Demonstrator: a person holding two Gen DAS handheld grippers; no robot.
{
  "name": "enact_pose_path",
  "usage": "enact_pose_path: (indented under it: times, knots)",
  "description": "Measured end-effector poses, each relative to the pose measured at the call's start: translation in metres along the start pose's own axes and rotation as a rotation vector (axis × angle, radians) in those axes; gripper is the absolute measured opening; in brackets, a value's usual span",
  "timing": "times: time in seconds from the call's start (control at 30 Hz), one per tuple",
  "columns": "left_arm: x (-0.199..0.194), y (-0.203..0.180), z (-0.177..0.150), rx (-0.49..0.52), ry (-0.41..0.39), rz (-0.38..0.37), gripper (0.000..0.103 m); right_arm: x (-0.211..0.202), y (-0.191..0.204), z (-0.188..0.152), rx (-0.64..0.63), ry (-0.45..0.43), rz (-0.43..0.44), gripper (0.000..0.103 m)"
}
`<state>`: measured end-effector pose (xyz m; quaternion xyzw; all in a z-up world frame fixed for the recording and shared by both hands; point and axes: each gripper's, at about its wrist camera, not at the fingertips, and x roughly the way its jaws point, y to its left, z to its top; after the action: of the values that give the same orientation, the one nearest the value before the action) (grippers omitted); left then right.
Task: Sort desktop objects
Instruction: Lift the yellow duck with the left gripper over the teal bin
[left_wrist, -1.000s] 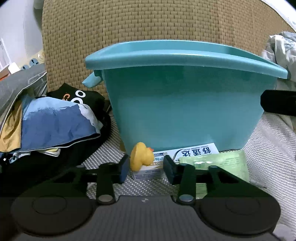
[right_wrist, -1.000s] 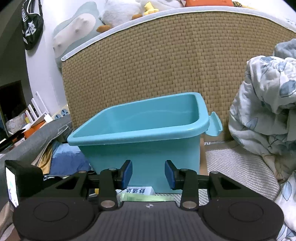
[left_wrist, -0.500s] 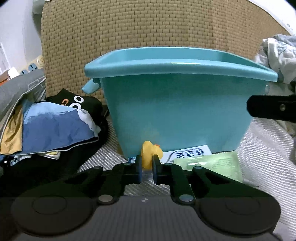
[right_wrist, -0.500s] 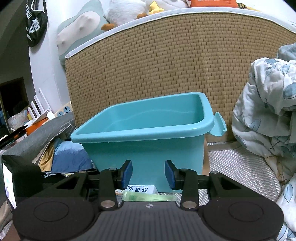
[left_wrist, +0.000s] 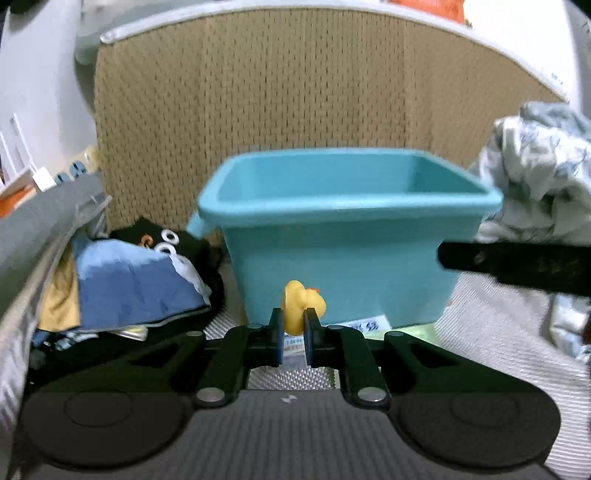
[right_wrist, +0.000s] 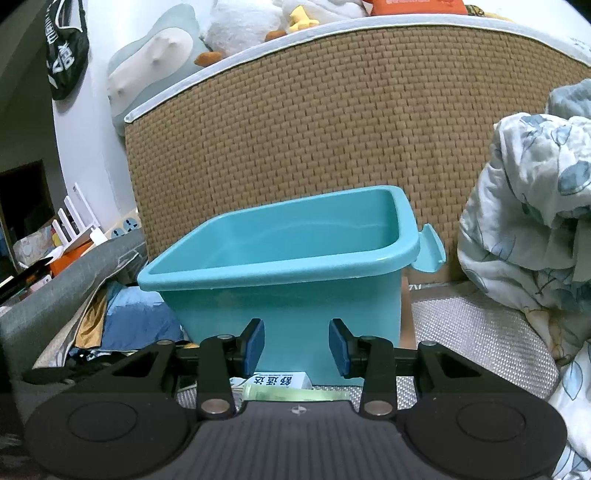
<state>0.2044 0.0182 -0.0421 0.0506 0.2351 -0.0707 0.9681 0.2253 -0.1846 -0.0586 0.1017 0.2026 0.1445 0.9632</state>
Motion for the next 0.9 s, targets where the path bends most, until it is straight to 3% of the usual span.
enact_pose_path:
  times: [0.2,0.5,0.7,0.9]
  knots:
    - [-0.033,0.006,0.019,0.011,-0.057,0.012,0.013,-0.001,-0.002,0.0,0.025,0.004,-0.002,0.043]
    - [-0.052,0.007,0.058,-0.012,-0.103,0.034,0.013,-0.002,-0.002,-0.001,0.03,0.017,0.001,0.043]
    - [-0.047,-0.003,0.086,-0.023,-0.114,0.041,0.013,-0.006,0.0,0.0,0.02,-0.017,-0.017,0.043]
    - [-0.029,-0.013,0.103,-0.018,-0.084,0.062,0.013,-0.003,-0.006,0.0,0.088,0.019,0.004,0.043]
